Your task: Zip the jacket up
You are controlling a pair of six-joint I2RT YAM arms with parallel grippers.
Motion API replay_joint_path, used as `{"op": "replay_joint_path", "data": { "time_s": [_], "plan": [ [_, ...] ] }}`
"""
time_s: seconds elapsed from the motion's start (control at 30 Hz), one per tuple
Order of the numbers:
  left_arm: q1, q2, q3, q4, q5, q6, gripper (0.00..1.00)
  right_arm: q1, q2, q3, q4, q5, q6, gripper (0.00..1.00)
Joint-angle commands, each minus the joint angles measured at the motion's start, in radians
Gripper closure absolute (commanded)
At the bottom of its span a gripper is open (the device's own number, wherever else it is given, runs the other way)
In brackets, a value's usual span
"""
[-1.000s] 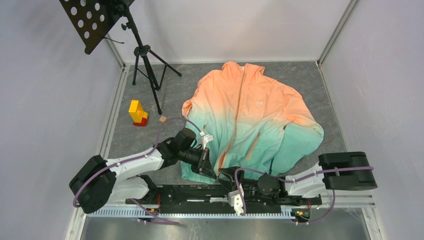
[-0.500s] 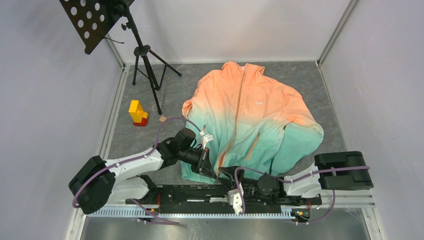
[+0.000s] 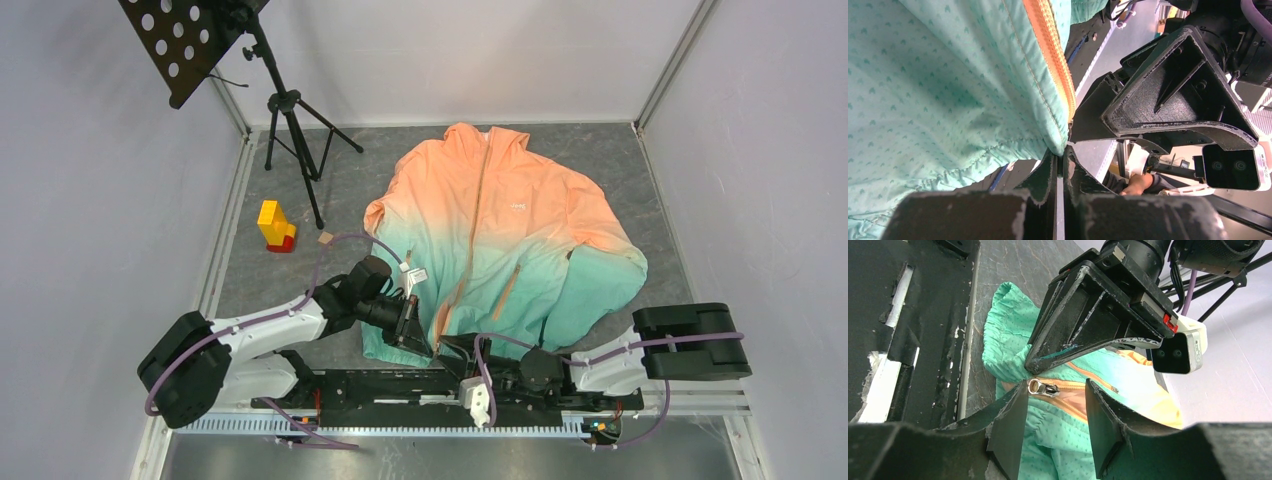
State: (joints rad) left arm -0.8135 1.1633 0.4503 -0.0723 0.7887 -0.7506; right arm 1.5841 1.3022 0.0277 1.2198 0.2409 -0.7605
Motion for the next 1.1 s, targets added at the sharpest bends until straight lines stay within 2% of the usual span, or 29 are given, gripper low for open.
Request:
{"op": "replay_joint_path", "data": {
  "time_s": [0.0,0.27,0.47,1.07],
  "plan": [
    [0.002,0.004,0.022,0.021,0.039,-0.021,0.98,0.006,-0.018,-0.02,0.076,0.016,0.016,0.49],
    [0.002,0.003,0.022,0.021,0.041,-0.021,0.98,0.006,-0.002,-0.018,0.098,0.03,0.019,0.54],
    [0.002,0.003,0.024,0.019,0.044,-0.022,0.98,0.005,0.014,-0.011,0.109,0.028,0.018,0.64],
    [0.002,-0.002,0.024,0.02,0.047,-0.021,0.98,0.005,0.038,-0.012,0.098,0.027,0.035,0.62]
  ]
}}
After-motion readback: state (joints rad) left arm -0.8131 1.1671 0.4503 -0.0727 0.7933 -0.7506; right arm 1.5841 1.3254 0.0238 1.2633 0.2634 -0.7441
